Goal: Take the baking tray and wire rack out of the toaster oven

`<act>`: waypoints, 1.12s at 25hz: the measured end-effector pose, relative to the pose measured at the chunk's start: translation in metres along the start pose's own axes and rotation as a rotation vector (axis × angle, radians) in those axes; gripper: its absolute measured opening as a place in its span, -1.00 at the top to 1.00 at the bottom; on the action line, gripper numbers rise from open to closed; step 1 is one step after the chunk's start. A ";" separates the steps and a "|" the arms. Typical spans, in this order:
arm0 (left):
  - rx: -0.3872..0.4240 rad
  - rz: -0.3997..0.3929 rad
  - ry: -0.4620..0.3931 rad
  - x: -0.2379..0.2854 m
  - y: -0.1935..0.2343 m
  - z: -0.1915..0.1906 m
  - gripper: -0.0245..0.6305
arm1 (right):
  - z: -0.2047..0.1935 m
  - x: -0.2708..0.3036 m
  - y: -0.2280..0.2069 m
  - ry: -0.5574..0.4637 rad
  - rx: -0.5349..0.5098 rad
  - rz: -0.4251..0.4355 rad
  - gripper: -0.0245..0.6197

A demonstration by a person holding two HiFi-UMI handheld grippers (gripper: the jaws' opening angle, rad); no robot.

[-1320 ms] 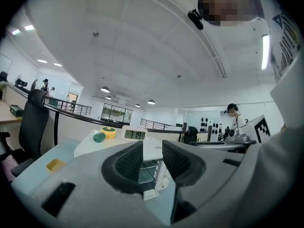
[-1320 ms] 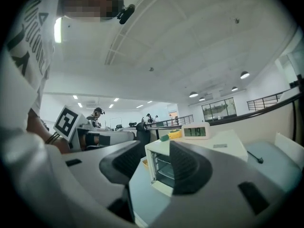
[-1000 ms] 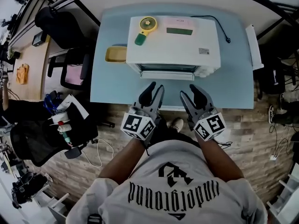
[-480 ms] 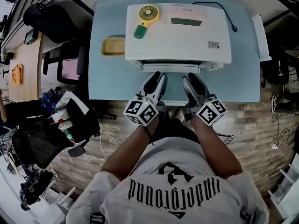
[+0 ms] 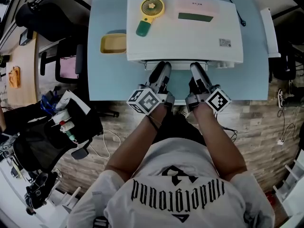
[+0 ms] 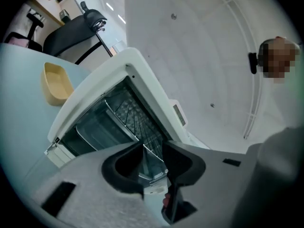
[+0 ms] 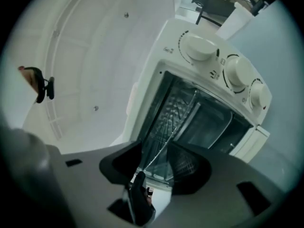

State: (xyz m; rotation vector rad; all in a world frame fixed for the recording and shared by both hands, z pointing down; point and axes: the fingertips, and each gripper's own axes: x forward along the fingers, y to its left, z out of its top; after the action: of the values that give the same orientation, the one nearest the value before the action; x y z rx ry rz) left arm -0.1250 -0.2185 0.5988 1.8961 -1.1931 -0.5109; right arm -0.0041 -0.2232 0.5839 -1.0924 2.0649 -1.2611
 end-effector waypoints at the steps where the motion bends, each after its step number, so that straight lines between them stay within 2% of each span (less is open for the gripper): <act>1: -0.023 -0.001 -0.005 0.003 0.003 0.001 0.51 | 0.002 0.004 -0.001 -0.010 0.009 0.012 0.36; 6: -0.128 -0.020 -0.037 0.019 0.017 0.006 0.51 | 0.009 0.020 -0.014 -0.041 0.046 0.008 0.35; 11: -0.156 -0.021 -0.039 0.029 0.028 0.012 0.50 | 0.012 0.031 -0.023 -0.062 0.081 0.002 0.35; 13: -0.172 -0.021 -0.047 0.030 0.029 0.013 0.56 | 0.015 0.036 -0.025 -0.072 0.098 0.004 0.35; 19: -0.251 -0.028 -0.072 0.031 0.028 0.013 0.54 | 0.023 0.048 -0.030 -0.081 0.133 0.005 0.35; 20: -0.281 -0.028 -0.072 0.032 0.029 0.011 0.44 | 0.023 0.050 -0.030 -0.079 0.135 0.006 0.35; 21: -0.305 -0.030 -0.076 0.034 0.029 0.011 0.42 | 0.023 0.051 -0.030 -0.076 0.138 0.006 0.35; 25: -0.297 -0.058 -0.106 0.049 0.029 0.027 0.40 | 0.022 0.055 -0.033 -0.070 0.136 0.002 0.36; 28: -0.297 -0.050 -0.106 0.058 0.031 0.033 0.44 | 0.024 0.053 -0.036 -0.078 0.148 -0.009 0.39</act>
State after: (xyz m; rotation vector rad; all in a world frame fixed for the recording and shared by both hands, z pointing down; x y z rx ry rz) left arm -0.1372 -0.2903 0.6098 1.6638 -1.0726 -0.7795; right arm -0.0025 -0.2883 0.6054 -1.0677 1.8792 -1.3306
